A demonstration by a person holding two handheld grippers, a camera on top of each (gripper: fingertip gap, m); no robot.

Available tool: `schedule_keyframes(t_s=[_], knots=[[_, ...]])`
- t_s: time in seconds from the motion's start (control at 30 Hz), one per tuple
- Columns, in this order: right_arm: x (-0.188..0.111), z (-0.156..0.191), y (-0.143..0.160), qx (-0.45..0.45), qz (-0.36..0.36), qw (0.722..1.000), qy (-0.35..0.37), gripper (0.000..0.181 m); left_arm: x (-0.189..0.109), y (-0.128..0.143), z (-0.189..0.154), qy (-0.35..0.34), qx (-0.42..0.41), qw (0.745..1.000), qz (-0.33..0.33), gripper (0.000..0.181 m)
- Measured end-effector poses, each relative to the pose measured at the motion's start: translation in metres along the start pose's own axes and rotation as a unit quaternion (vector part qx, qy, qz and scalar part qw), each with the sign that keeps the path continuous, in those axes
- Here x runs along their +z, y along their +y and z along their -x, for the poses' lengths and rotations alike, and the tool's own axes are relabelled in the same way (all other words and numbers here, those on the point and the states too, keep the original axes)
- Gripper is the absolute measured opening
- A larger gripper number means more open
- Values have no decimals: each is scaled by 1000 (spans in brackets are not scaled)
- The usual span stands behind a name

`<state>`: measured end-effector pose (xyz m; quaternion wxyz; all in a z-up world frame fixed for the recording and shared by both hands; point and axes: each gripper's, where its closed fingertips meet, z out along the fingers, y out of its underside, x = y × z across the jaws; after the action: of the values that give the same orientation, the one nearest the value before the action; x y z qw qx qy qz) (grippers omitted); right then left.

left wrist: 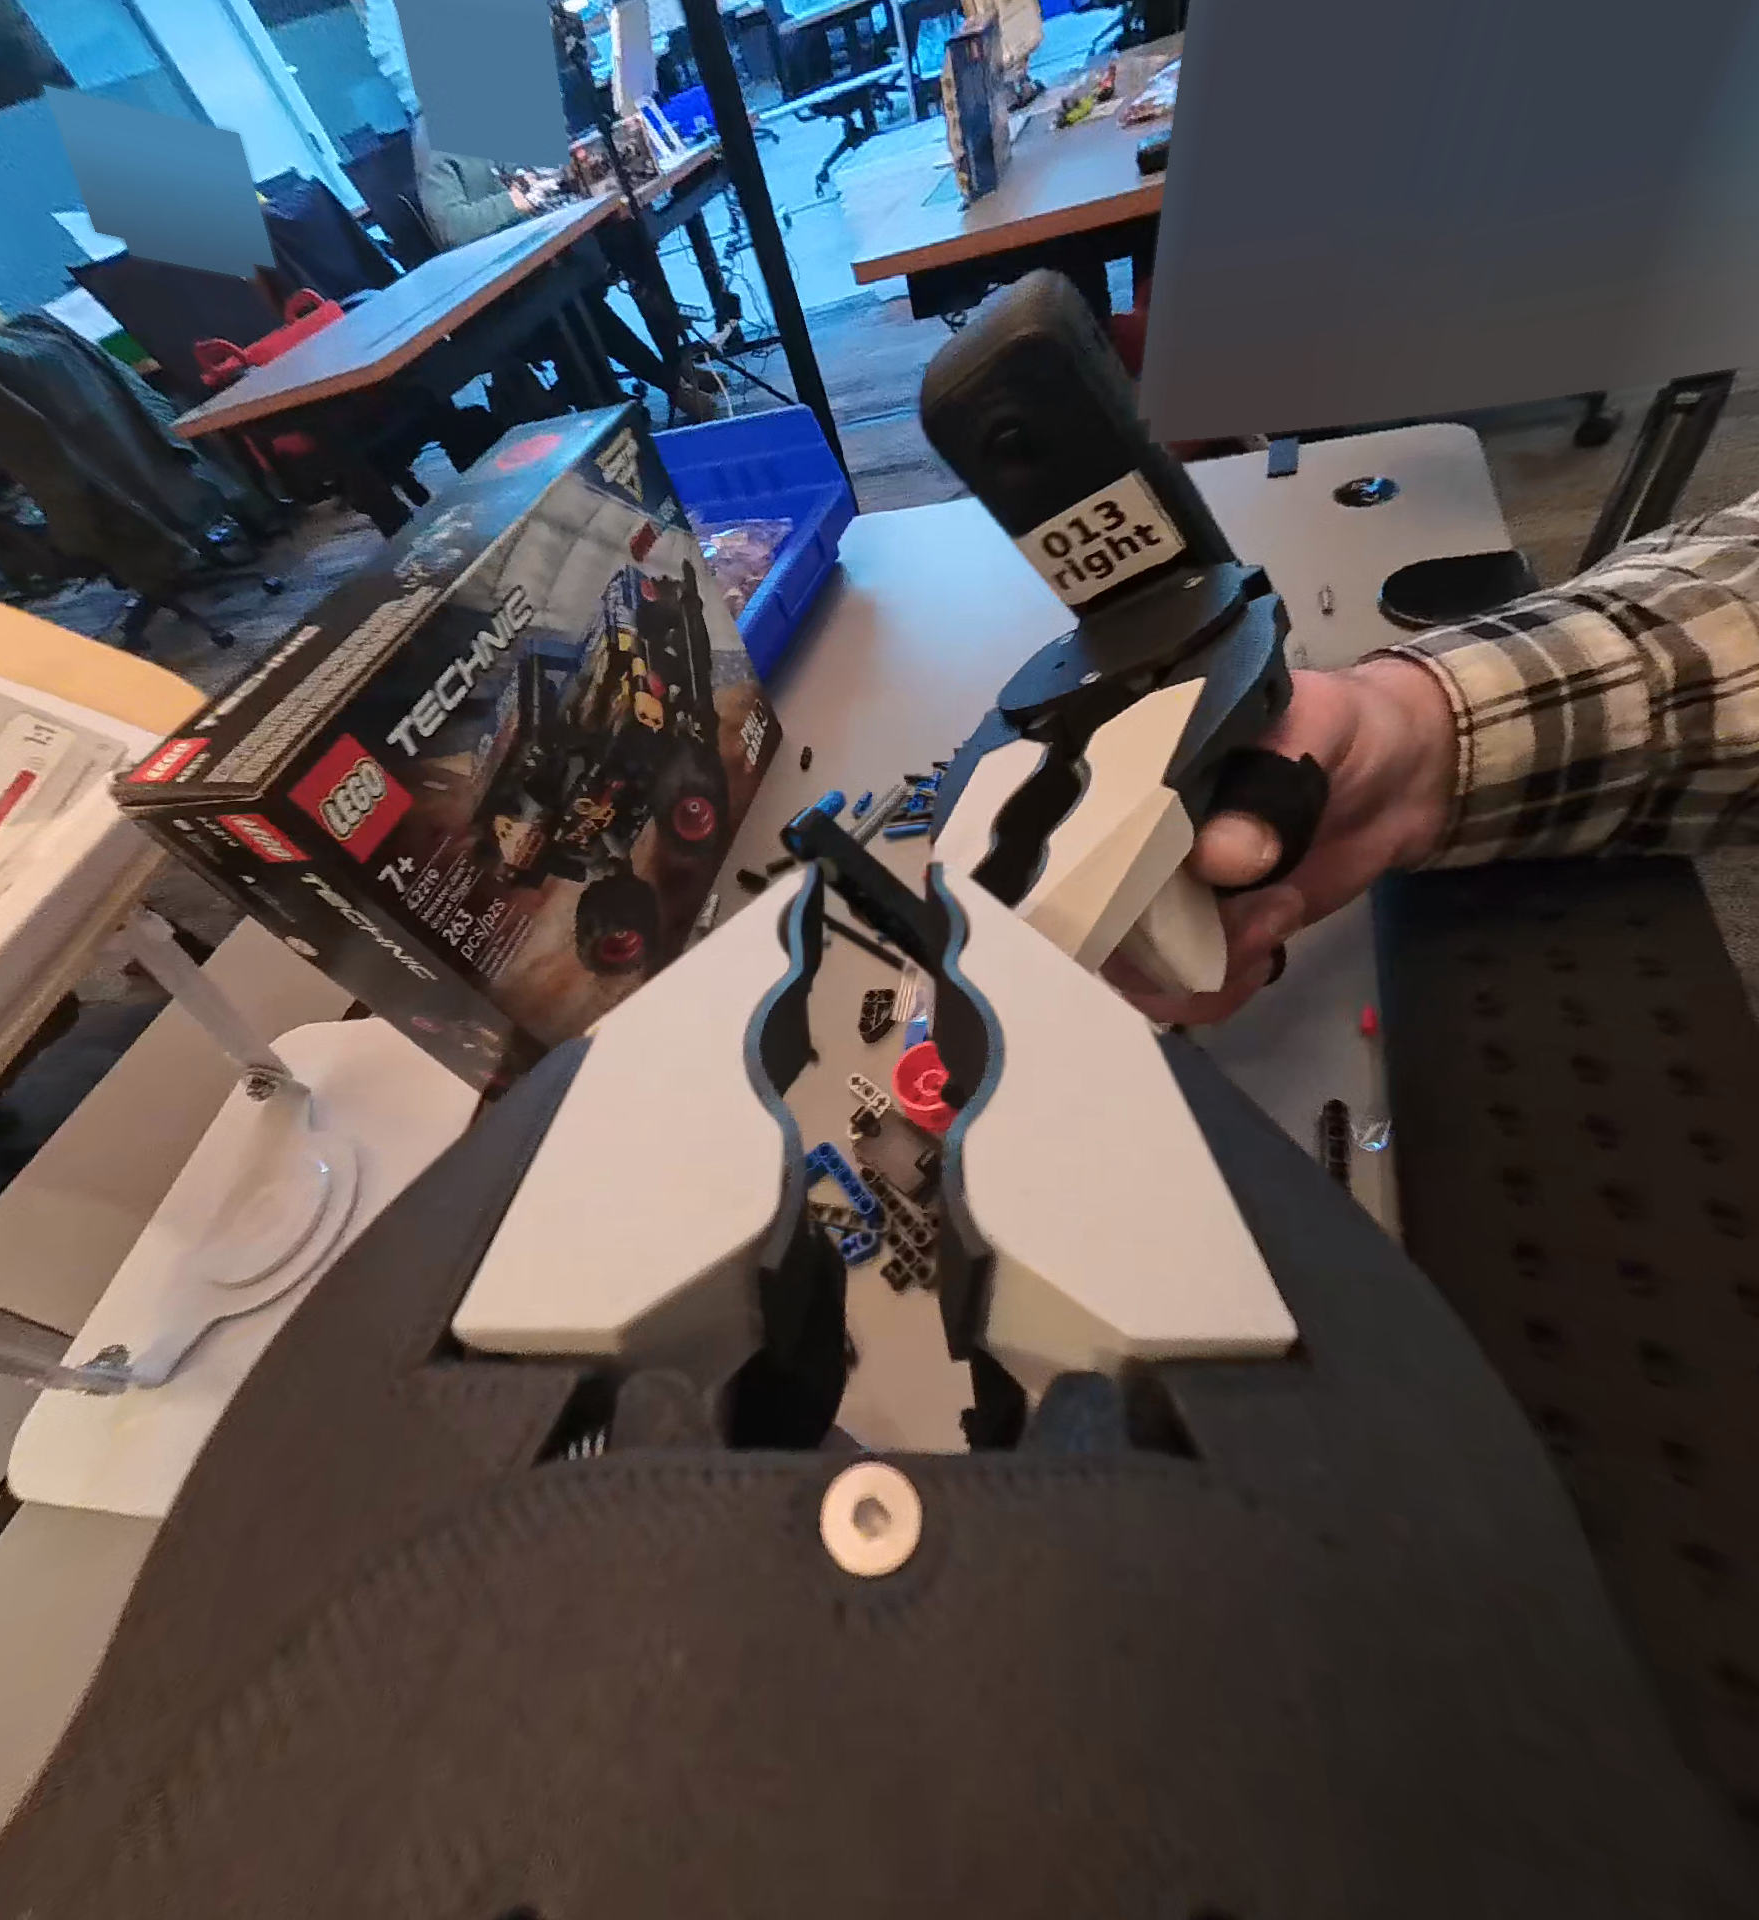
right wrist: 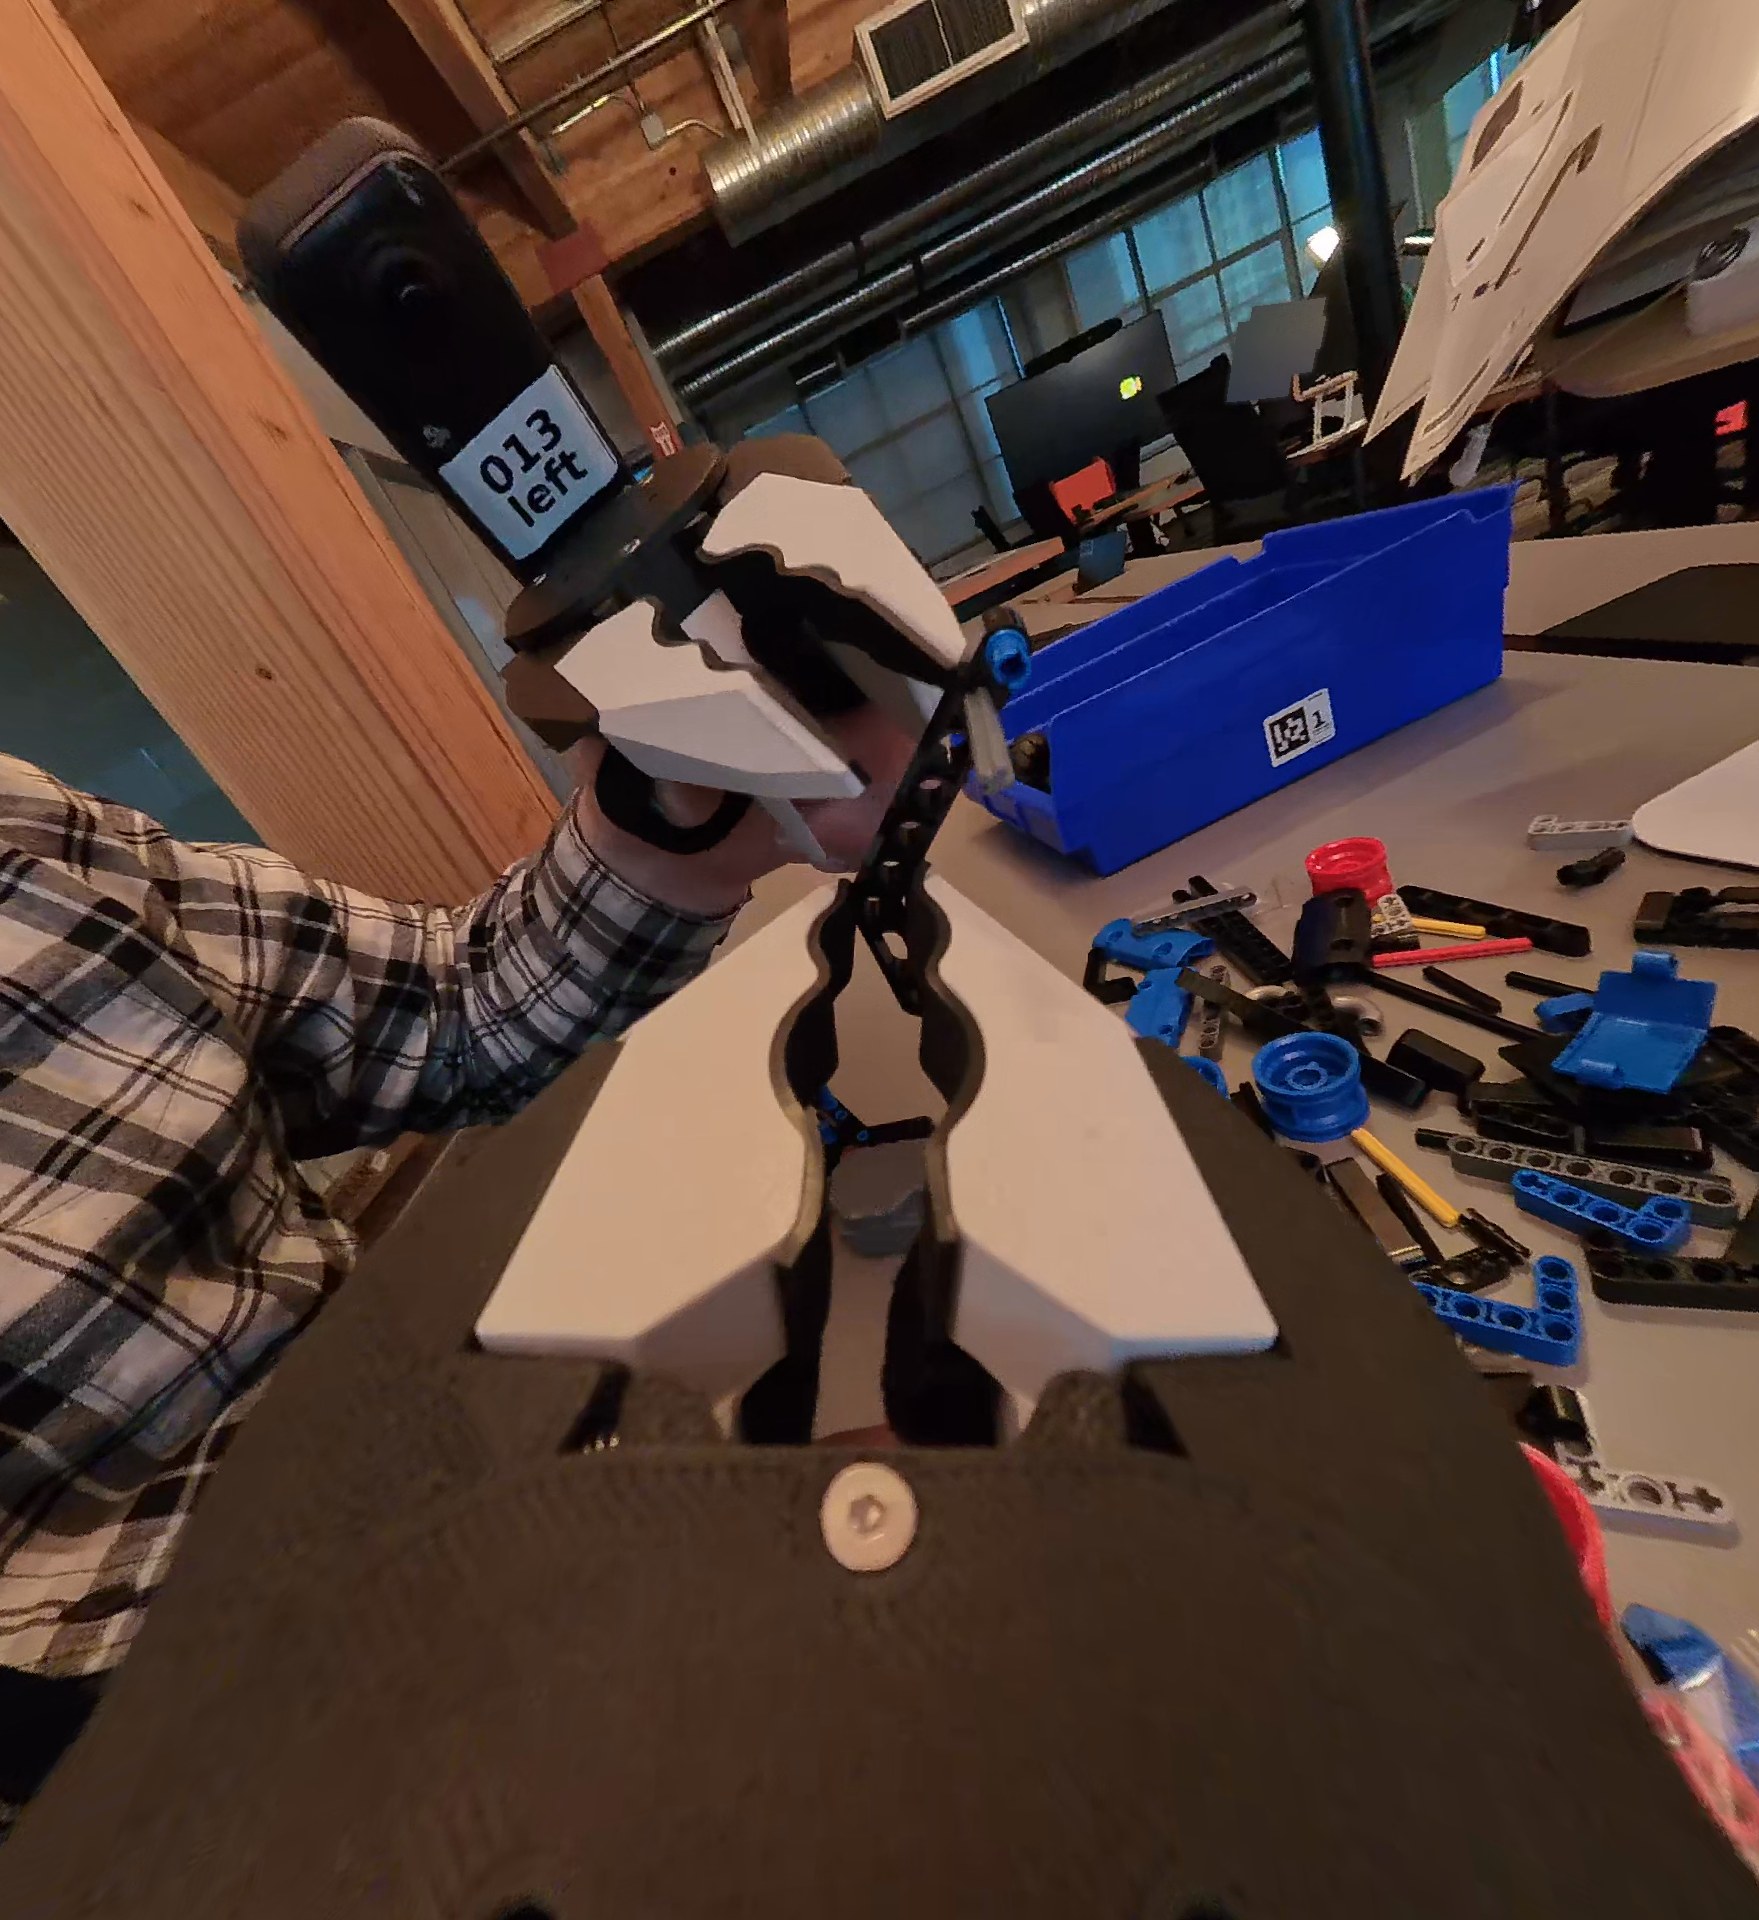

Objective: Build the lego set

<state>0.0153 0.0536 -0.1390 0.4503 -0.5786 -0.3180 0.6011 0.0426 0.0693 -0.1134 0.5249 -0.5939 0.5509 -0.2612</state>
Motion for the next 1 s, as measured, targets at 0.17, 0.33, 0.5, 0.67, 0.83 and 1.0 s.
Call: schedule_keyframes(t_s=[0.17, 0.33, 0.5, 0.67, 0.83, 1.0], knots=[[2, 0, 1, -7, 2, 1000, 3, 8, 0, 4, 4, -4, -47, 999, -4, 22], [3, 0, 1, -15, 2, 1000, 10, 8, 10, 11, -3, 41, -120, 992, -12, 21], [4, -4, 6, -32, 14, 999, 28, 8, 11, 15, -7, 57, -117, 991, -18, 13], [6, -9, 7, -49, 19, 998, 47, 9, 8, 16, -8, 86, -145, 985, -28, 10], [6, -12, 6, -50, 18, 997, 55, 15, 5, 16, -5, 100, -175, 979, -40, 9], [4, -14, 5, -48, 15, 997, 61, 17, 3, 16, -2, 106, -193, 974, -47, 8]])
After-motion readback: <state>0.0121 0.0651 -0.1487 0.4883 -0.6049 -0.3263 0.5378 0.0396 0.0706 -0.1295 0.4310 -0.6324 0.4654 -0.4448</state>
